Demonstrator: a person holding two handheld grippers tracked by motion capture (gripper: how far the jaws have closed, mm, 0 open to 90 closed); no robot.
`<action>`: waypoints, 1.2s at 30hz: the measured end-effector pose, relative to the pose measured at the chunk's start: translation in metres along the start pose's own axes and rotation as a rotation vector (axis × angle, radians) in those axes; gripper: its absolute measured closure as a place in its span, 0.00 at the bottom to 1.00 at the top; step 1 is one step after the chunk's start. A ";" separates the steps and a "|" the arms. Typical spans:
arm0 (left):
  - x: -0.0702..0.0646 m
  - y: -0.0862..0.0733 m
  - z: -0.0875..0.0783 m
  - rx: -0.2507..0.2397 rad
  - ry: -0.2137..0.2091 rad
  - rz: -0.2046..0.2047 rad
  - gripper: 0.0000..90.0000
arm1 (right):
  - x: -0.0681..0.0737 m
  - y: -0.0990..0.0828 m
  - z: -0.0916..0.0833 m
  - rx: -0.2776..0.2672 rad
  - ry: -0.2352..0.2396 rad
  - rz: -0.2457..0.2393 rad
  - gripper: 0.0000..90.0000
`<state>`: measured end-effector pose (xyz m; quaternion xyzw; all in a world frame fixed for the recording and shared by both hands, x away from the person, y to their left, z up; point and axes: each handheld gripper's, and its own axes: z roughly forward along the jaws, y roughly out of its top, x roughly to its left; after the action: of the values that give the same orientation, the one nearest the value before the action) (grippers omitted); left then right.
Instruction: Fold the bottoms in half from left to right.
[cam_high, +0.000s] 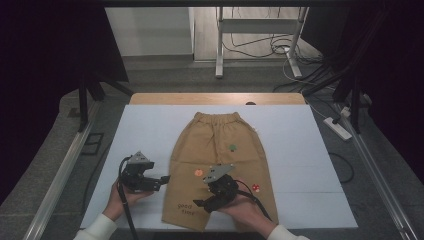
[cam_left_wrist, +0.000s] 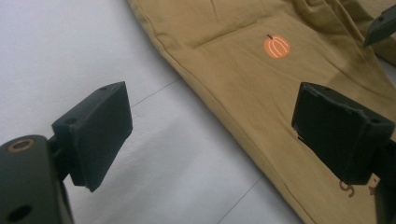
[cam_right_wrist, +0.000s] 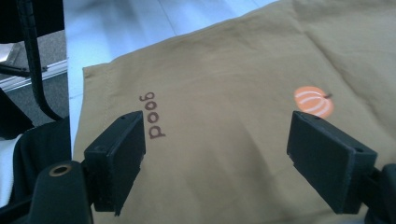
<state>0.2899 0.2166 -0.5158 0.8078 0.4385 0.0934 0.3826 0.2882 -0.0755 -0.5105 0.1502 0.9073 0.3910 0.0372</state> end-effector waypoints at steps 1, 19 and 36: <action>0.000 0.000 0.000 0.000 0.001 0.000 0.13 | 0.002 0.001 0.003 0.000 0.003 0.000 0.22; 0.003 0.001 0.002 0.004 0.012 -0.008 0.13 | 0.029 0.015 0.036 0.030 0.068 -0.068 0.22; 0.005 0.001 0.003 0.005 0.017 -0.010 0.13 | 0.055 0.027 0.062 0.058 0.100 -0.139 0.22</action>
<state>0.2949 0.2184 -0.5181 0.8059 0.4460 0.0975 0.3770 0.2541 0.0020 -0.5307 0.0680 0.9272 0.3680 0.0145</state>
